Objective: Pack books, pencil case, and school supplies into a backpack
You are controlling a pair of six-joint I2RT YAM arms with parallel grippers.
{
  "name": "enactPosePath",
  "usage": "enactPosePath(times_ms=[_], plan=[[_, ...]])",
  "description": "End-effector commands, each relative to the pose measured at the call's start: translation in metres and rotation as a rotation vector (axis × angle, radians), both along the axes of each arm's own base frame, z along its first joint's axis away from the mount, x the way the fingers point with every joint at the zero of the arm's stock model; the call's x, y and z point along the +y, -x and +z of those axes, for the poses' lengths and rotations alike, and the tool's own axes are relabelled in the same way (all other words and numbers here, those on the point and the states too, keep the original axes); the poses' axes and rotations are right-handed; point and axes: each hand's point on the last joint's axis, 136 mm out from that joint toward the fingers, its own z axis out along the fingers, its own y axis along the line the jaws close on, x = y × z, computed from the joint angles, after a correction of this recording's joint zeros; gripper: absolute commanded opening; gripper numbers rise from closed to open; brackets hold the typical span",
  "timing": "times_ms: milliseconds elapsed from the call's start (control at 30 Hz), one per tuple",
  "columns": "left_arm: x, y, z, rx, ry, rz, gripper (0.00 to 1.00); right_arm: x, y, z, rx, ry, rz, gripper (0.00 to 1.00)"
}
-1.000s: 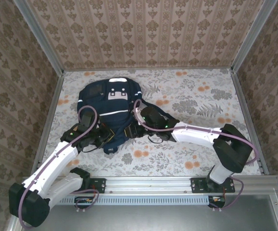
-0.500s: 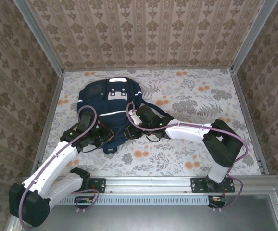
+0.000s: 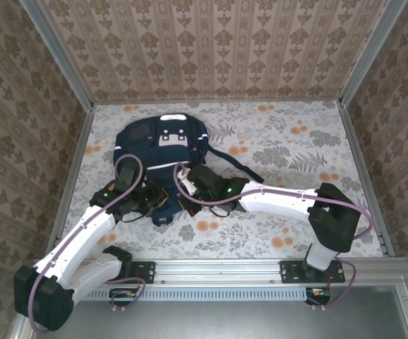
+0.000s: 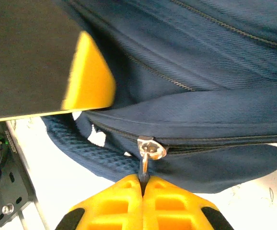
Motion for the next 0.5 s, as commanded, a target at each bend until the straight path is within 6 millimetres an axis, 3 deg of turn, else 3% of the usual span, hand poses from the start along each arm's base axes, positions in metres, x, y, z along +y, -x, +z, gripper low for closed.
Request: enactPosePath(times_ms=[0,67,167,333,467], plan=[[-0.014,-0.029,0.038,-0.150,0.083,0.008,0.00,0.016,0.018,0.030,-0.020,-0.018,0.050,0.00],[-0.012,-0.029,0.038,-0.151,0.075,0.007,0.00,0.015,0.020,0.031,-0.009,-0.006,0.036,0.00],[0.002,-0.029,0.039,-0.153,0.056,0.042,0.00,-0.004,0.010,0.029,-0.014,0.029,-0.042,0.00],[0.027,-0.021,0.036,-0.140,0.049,0.101,0.00,-0.056,-0.008,0.023,-0.014,0.106,-0.165,0.00],[0.033,-0.017,0.036,-0.141,0.057,0.108,0.00,-0.090,-0.024,0.011,0.007,0.141,-0.237,0.00]])
